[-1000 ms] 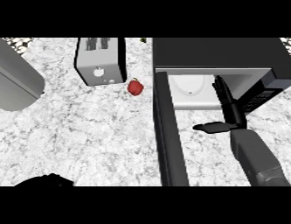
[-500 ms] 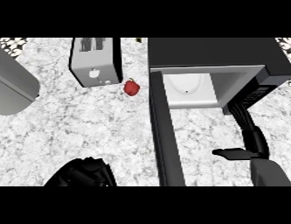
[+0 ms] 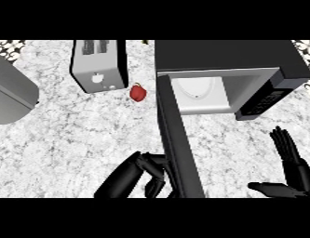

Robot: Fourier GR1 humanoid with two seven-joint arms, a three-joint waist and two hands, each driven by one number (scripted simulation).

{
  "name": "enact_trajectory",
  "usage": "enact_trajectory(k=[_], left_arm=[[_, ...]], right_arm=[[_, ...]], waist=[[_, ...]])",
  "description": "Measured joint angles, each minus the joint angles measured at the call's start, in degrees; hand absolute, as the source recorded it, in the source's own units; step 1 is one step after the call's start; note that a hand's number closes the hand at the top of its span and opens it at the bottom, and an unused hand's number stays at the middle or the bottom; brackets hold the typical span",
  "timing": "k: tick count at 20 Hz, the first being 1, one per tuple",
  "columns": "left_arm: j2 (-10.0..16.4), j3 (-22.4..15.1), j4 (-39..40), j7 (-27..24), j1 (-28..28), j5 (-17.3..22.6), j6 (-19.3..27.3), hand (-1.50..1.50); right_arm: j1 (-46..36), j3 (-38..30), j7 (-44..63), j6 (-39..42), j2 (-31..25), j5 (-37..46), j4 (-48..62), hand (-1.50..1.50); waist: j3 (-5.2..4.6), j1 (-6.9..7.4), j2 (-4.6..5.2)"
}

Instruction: Pick up the milk, place it into the microwave and close the microwave

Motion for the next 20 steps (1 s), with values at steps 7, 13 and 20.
enact_trajectory(k=[7,13,20], left_arm=[[0.10,-7.05,18.32,-7.18,-8.56,0.10,10.59,1.50],[0.13,-12.91,29.71,-16.07,-13.86,4.27,22.57,1.50],[0.22,-19.02,37.75,-20.88,-20.41,14.66,31.62,1.50]], right_arm=[[9.58,1.97,2.34,3.02,-3.40,-3.29,-14.60,-1.50],[14.49,3.37,5.33,7.03,-5.63,-8.92,-25.04,-1.50],[18.32,4.70,10.09,10.47,-8.26,-15.55,-35.57,-1.50]], waist=[[-0.03,-0.45,0.24],[-0.09,-1.32,0.48],[-0.14,-3.25,0.87]])
